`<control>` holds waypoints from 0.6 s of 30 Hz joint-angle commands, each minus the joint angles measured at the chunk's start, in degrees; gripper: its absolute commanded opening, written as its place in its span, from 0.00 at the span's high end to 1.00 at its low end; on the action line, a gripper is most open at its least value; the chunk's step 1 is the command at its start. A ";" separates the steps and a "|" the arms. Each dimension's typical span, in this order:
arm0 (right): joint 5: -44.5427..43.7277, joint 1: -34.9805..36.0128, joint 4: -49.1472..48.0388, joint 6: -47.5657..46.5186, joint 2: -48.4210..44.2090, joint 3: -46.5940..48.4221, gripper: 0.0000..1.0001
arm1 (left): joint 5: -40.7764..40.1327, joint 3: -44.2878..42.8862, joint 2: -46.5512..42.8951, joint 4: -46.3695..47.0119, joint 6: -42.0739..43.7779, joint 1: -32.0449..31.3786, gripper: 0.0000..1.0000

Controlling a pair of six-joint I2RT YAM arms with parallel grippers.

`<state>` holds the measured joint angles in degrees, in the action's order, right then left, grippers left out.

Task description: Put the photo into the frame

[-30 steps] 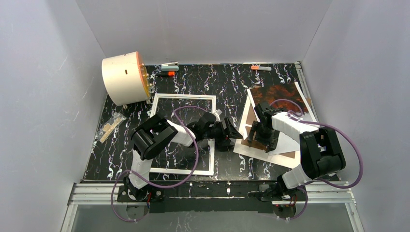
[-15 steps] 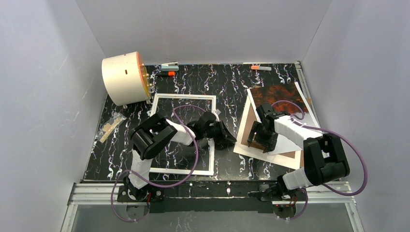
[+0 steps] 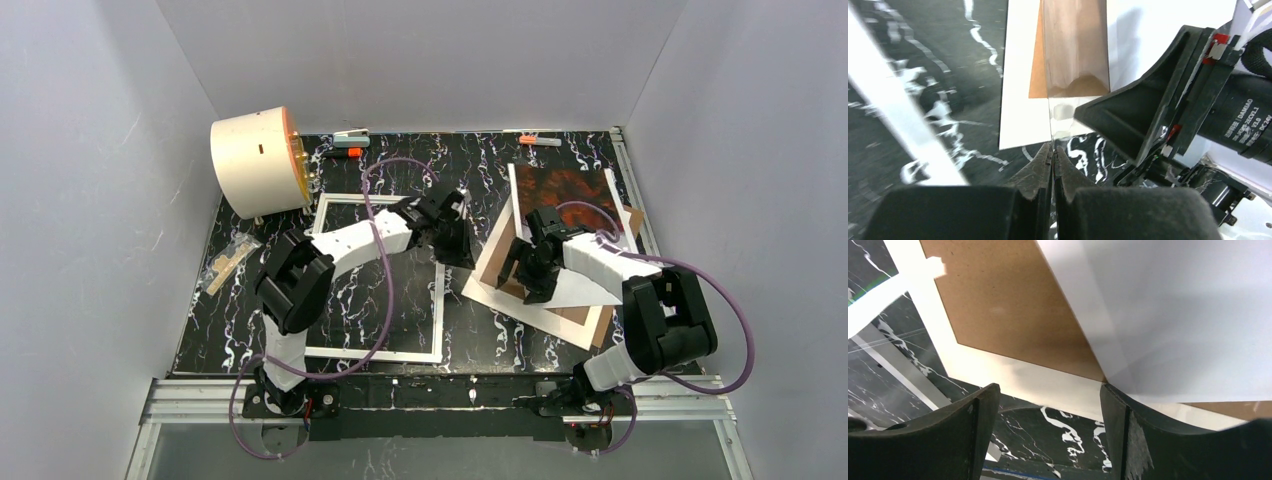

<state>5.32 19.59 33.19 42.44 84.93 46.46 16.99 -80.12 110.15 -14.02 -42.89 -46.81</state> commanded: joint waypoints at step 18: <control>-4.07 -1.58 -1.05 2.66 4.57 2.62 0.18 | -18.45 -24.20 -18.11 -40.04 23.20 10.30 1.00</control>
<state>4.25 18.39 31.00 44.73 87.13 48.23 5.69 -99.94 95.53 -47.42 -23.16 -37.30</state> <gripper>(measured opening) 0.820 0.008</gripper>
